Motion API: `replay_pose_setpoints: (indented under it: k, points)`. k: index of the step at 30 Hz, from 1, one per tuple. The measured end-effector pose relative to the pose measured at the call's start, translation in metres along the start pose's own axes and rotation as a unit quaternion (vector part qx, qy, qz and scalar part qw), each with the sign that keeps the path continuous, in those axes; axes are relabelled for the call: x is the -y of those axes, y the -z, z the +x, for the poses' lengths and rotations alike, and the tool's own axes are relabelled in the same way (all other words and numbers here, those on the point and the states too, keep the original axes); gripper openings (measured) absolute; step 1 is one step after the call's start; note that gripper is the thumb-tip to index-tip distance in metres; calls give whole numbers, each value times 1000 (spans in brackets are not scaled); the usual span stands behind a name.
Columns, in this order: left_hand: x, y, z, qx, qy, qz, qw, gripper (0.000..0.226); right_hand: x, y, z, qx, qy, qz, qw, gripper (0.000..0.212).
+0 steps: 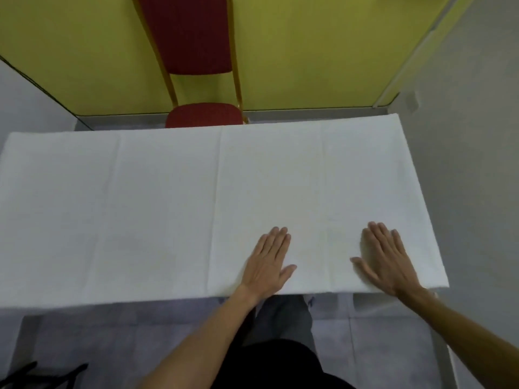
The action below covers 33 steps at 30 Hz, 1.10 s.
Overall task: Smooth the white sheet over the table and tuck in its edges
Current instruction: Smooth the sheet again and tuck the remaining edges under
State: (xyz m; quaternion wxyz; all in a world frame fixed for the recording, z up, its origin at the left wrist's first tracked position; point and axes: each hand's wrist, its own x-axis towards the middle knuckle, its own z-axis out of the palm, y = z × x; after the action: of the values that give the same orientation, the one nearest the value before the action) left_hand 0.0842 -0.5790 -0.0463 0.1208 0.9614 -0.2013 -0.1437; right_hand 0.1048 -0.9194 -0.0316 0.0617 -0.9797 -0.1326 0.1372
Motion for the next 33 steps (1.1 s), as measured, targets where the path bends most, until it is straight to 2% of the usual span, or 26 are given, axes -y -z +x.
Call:
replay_pose_setpoints:
  k: [2, 5, 11, 16, 20, 25, 33]
  points:
    - [22, 1, -13, -5, 10, 3, 1000, 72, 40, -12, 1, -20, -58, 9, 998, 91]
    - [55, 9, -31, -4, 19, 7, 1000, 72, 117, -29, 13, -40, -78, 32, 996, 84]
    - [130, 24, -69, -25, 60, 18, 998, 71, 245, -56, 44, -70, 11, 63, 995, 65]
    - [168, 29, -92, -39, 100, 30, 994, 70, 292, -62, 58, -48, 46, 59, 996, 64]
    - [156, 35, -80, -25, 91, 38, 995, 68, 317, -57, 71, -49, 76, 54, 994, 64]
    - [148, 43, -25, -22, 85, 23, 996, 64, 301, -49, 113, -28, 17, 50, 998, 64]
    - [182, 44, -24, -22, 39, 74, 996, 74, 141, -8, 137, -12, -27, 7, 1000, 69]
